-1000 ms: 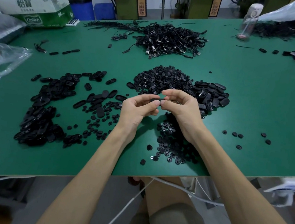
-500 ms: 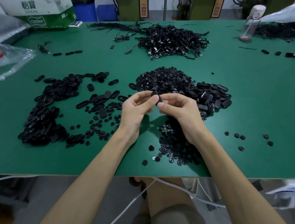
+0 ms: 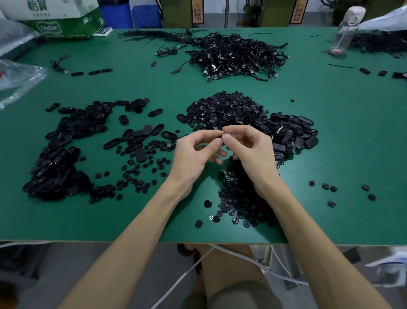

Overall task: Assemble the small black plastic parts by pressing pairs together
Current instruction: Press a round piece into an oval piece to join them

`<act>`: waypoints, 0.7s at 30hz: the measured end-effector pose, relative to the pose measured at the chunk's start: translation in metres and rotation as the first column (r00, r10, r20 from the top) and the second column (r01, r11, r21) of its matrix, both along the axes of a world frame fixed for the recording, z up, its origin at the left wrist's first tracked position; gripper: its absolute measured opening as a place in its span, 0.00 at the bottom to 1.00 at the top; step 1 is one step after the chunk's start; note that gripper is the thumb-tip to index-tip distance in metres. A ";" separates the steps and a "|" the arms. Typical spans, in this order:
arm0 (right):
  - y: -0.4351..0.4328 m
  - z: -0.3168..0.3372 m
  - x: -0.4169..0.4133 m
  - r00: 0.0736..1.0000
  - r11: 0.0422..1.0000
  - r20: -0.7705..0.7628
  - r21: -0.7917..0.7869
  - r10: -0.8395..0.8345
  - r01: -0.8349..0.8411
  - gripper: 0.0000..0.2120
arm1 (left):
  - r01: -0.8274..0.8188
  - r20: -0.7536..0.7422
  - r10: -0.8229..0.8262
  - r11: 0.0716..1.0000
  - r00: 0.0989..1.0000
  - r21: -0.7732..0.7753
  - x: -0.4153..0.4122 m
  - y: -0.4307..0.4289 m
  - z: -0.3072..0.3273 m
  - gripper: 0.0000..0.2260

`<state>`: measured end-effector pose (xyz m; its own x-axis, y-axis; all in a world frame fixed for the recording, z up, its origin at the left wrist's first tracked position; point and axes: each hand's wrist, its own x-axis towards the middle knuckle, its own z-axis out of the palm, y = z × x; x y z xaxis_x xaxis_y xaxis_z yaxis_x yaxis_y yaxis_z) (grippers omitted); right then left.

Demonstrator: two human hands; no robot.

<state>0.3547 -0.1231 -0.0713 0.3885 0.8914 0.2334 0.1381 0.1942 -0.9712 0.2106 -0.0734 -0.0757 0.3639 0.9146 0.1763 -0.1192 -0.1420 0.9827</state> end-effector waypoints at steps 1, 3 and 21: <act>0.000 -0.001 0.001 1.000 1.000 0.011 -0.004 -0.001 0.001 0.06 | -0.006 -0.014 0.006 1.000 1.000 0.006 0.000 0.000 -0.001 0.08; 0.000 -0.001 0.001 0.999 1.000 0.034 -0.009 -0.001 0.001 0.07 | -0.017 -0.028 0.017 1.000 0.999 0.012 0.000 0.001 -0.001 0.09; -0.001 0.001 0.000 0.995 0.999 0.085 0.011 -0.046 0.045 0.06 | 0.010 -0.032 -0.009 1.000 0.999 0.019 0.000 -0.003 0.003 0.13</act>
